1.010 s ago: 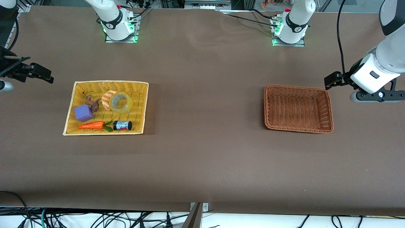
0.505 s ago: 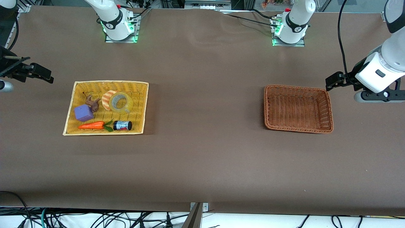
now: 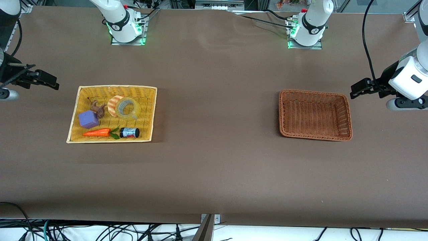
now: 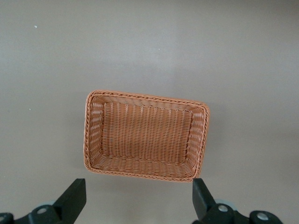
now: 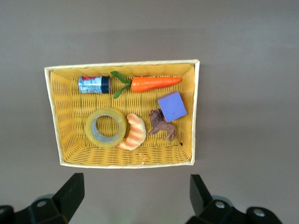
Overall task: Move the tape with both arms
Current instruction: 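Reach the right gripper down into the yellow tray onto the tape roll, then grasp the tape roll with the right gripper and carry it toward the middle, then hold the tape with the right gripper while the left gripper reaches it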
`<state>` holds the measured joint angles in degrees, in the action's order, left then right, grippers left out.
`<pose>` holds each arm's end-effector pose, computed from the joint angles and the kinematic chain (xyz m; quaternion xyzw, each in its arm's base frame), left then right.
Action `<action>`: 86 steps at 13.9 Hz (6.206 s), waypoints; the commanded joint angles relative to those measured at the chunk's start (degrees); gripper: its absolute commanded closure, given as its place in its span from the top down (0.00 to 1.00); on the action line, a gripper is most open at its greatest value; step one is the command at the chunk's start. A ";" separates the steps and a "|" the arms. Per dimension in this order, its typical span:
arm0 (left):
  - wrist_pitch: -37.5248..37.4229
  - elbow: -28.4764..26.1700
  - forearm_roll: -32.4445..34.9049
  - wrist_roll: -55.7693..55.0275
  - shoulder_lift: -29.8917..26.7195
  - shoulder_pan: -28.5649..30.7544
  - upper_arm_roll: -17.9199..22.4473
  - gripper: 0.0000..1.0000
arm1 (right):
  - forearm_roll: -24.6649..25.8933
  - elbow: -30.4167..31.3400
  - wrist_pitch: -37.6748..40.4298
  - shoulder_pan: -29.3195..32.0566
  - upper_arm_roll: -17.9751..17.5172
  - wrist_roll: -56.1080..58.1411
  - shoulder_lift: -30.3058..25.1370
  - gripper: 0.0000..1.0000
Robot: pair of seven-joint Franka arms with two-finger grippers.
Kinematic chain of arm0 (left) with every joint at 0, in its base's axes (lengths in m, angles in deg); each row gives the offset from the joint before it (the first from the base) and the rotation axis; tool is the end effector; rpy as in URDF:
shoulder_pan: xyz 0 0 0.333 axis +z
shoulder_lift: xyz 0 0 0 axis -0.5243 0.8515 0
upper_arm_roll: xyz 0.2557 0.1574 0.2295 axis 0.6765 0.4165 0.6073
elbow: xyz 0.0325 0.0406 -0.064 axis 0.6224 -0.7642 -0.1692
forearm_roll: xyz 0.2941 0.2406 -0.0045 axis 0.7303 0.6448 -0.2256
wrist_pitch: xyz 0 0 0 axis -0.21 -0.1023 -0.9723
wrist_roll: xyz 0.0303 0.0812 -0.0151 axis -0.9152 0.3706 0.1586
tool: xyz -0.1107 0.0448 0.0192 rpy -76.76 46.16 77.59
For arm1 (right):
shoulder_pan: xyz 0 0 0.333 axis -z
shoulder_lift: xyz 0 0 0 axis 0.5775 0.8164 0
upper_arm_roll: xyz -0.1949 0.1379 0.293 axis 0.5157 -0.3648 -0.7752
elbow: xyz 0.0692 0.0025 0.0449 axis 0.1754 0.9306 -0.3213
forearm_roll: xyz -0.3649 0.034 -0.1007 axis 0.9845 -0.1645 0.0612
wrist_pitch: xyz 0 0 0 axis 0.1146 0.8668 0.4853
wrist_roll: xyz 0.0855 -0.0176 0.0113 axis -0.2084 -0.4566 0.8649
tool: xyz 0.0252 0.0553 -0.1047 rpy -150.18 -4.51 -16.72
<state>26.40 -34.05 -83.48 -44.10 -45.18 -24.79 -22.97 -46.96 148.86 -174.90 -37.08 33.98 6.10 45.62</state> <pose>0.5828 -0.0308 0.6361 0.9989 0.0294 -0.0353 0.0079 0.5740 -0.0159 0.6072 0.9978 -0.0110 -0.0640 0.0103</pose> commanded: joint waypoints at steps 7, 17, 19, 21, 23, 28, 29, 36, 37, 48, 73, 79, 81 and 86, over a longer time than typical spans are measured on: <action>-0.44 2.26 -0.44 1.28 0.84 0.38 -0.14 1.00 | -1.87 21.80 -25.84 -4.70 -4.27 -10.66 4.90 1.00; -0.61 2.26 -0.17 1.11 0.75 0.38 -0.05 1.00 | -1.69 43.29 -55.76 -4.96 -9.74 -18.94 5.33 1.00; -0.61 2.26 -0.17 1.11 0.75 0.38 -0.05 1.00 | -1.69 44.52 -58.76 -5.13 -9.74 -18.86 6.30 1.00; -0.70 2.26 -0.17 1.11 0.66 0.47 0.04 1.00 | -1.69 45.58 -61.57 -5.13 -9.74 -18.94 7.26 1.00; -0.70 2.26 -0.17 1.11 0.57 0.47 0.04 1.00 | -1.69 46.19 -63.68 -5.22 -9.74 -19.64 8.23 1.00; -0.79 3.31 -0.17 1.02 0.66 0.64 0.04 1.00 | -1.69 47.34 -67.47 -5.22 -10.09 -20.00 9.73 0.11; -0.79 3.32 -0.17 1.02 0.66 0.73 0.04 1.00 | -1.61 47.25 -67.30 -5.22 -10.18 -19.65 9.47 0.00; -0.79 3.32 -0.17 1.02 0.66 0.82 0.04 1.00 | -1.43 42.53 -57.41 -5.22 -12.45 -19.29 4.03 0.00; -0.79 3.40 -0.17 1.02 0.66 0.82 0.12 1.00 | -1.43 39.98 -53.19 -5.22 -13.59 -19.99 2.97 0.00; -0.79 3.32 -0.35 0.85 1.01 0.73 -0.05 1.00 | 8.57 -1.85 -36.80 -27.78 -21.69 -65.04 26.22 0.00; 10.80 -5.65 -10.55 -22.95 13.83 -18.95 -5.32 1.00 | 7.37 -11.37 -3.96 -8.69 -20.99 -17.85 18.36 1.00; 20.55 -5.91 -9.75 -31.93 22.44 -26.68 -5.41 1.00 | 4.28 -16.11 10.75 6.19 -18.54 -8.59 15.27 1.00; 28.17 -8.44 -9.75 -36.22 23.86 -29.84 -5.41 1.00 | 4.98 -19.18 13.20 7.95 -16.43 -1.41 15.27 1.00; 42.70 -15.57 -9.58 -38.70 28.25 -36.70 -5.41 1.00 | 5.33 -15.62 8.58 8.75 -10.70 4.52 8.62 1.00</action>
<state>65.69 -47.87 -93.82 -81.65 -17.84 -59.44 -28.77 -41.58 129.41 -163.64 -28.31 22.99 9.67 59.71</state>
